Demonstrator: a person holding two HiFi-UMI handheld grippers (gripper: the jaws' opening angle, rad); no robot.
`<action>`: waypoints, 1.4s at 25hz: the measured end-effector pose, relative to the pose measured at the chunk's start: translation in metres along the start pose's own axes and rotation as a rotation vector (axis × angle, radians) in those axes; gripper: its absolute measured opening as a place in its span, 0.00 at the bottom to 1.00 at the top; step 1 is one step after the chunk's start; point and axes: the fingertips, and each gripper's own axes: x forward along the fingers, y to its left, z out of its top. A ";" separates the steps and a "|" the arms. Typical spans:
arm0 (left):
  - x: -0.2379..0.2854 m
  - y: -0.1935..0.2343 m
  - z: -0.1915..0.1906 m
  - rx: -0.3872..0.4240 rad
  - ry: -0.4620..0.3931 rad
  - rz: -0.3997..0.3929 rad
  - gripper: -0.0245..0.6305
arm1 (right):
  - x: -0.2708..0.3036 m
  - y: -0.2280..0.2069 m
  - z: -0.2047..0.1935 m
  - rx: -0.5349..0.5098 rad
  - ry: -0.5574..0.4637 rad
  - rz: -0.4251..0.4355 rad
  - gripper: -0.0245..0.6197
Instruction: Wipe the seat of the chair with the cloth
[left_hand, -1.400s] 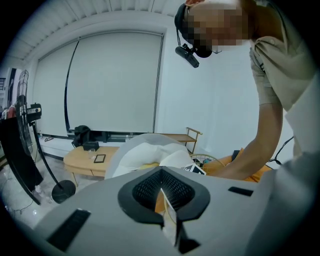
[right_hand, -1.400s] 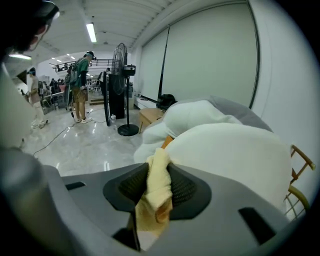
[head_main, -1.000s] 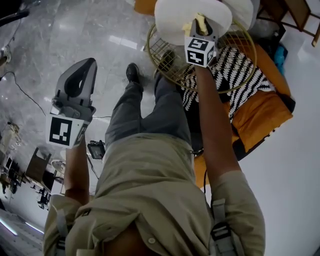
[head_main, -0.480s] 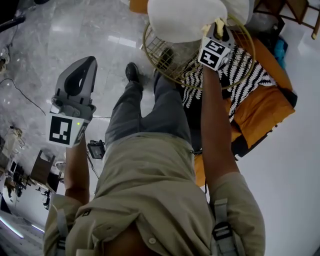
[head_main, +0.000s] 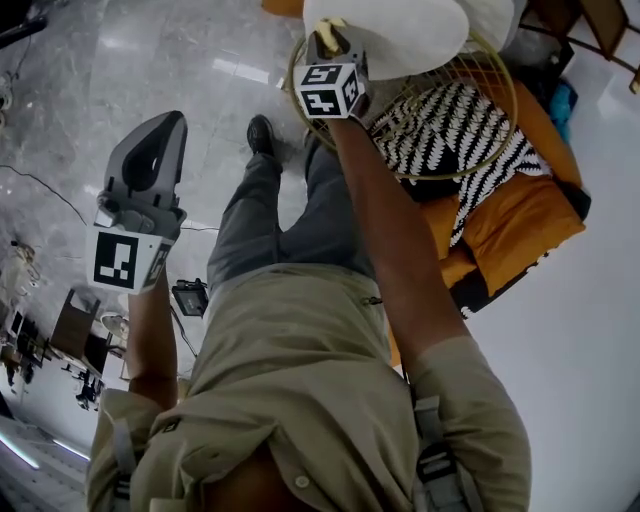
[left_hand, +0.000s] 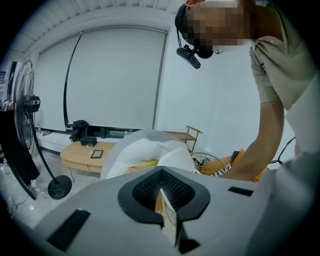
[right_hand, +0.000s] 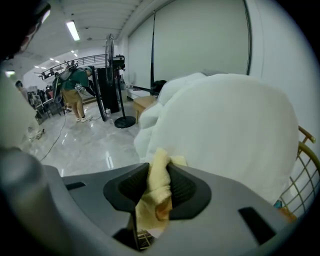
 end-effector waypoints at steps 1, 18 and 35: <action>0.000 0.002 -0.001 -0.002 -0.001 0.004 0.06 | 0.003 0.004 0.000 0.002 0.001 0.004 0.24; 0.009 -0.017 -0.017 0.054 0.074 -0.060 0.06 | -0.078 -0.227 -0.114 0.145 0.110 -0.398 0.22; 0.010 -0.001 -0.027 0.006 0.054 -0.021 0.06 | 0.019 0.052 -0.050 -0.092 0.069 0.134 0.21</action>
